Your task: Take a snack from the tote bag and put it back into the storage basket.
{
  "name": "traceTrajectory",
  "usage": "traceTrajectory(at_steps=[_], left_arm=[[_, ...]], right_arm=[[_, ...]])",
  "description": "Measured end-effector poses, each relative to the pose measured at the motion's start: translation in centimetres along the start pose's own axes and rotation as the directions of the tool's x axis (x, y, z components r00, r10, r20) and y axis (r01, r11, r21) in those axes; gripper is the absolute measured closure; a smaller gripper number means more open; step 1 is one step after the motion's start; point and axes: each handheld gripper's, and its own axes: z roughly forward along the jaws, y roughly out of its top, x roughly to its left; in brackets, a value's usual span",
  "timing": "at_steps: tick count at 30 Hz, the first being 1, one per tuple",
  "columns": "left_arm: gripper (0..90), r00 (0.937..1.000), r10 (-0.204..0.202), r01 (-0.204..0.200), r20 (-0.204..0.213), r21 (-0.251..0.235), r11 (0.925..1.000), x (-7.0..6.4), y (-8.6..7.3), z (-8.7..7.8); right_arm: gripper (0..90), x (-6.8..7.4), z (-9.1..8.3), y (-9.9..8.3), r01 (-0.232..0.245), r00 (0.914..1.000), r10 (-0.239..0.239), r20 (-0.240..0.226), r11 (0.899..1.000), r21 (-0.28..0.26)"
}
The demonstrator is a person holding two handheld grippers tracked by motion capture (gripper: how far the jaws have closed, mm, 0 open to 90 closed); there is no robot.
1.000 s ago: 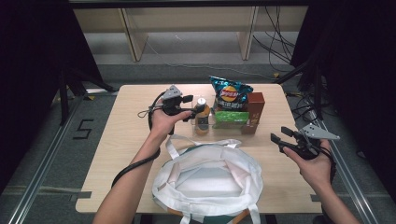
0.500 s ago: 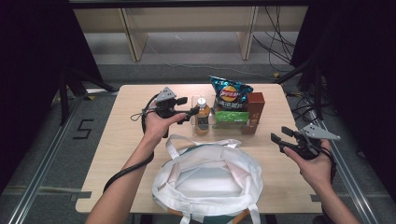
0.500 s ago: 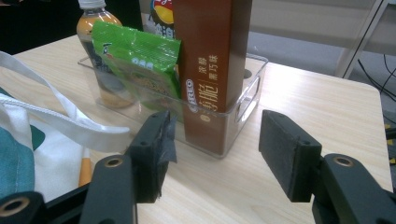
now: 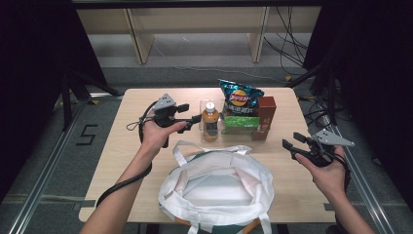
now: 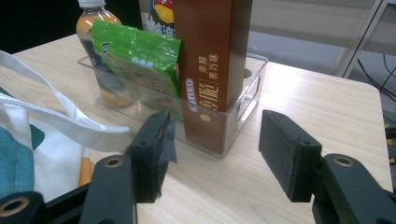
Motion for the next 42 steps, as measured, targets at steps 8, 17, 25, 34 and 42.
traceTrajectory(at_steps=[8, 17, 25, 34, 42], left_arm=[[26.8, 0.9999, 0.002, -0.002, 0.011, 0.011, 0.9999, -0.6, -0.4, -1.1], [26.7, 0.999, 0.037, -0.037, 0.024, 0.035, 0.9987, -1.4, -0.9, -2.5], [27.1, 0.9988, 0.034, -0.035, 0.036, 0.048, 0.9982, -1.9, -2.0, -3.4], [27.0, 0.9985, 0.028, -0.03, 0.047, 0.056, 0.998, -2.5, -3.1, -4.4], [26.9, 0.9983, 0.021, -0.024, 0.055, 0.052, 0.9984, -2.9, -3.4, -5.8]], right_arm=[[44.6, -0.2, 0.1, 0.0, 0.029, 0.9996, -0.029, 0.0, 1.0, -0.012], [44.5, 0.1, 0.1, 0.0, -0.002, 1.0, 0.002, 0.009, 1.0, -0.014], [44.5, -0.3, 0.1, 0.0, 0.025, 0.9997, -0.025, 0.001, 1.0, -0.01], [44.6, -0.3, 0.1, 0.0, 0.028, 0.9996, -0.028, 0.006, 1.0, -0.01], [44.6, -0.2, 0.1, 0.0, 0.017, 0.9998, -0.017, 0.008, 1.0, -0.008]])
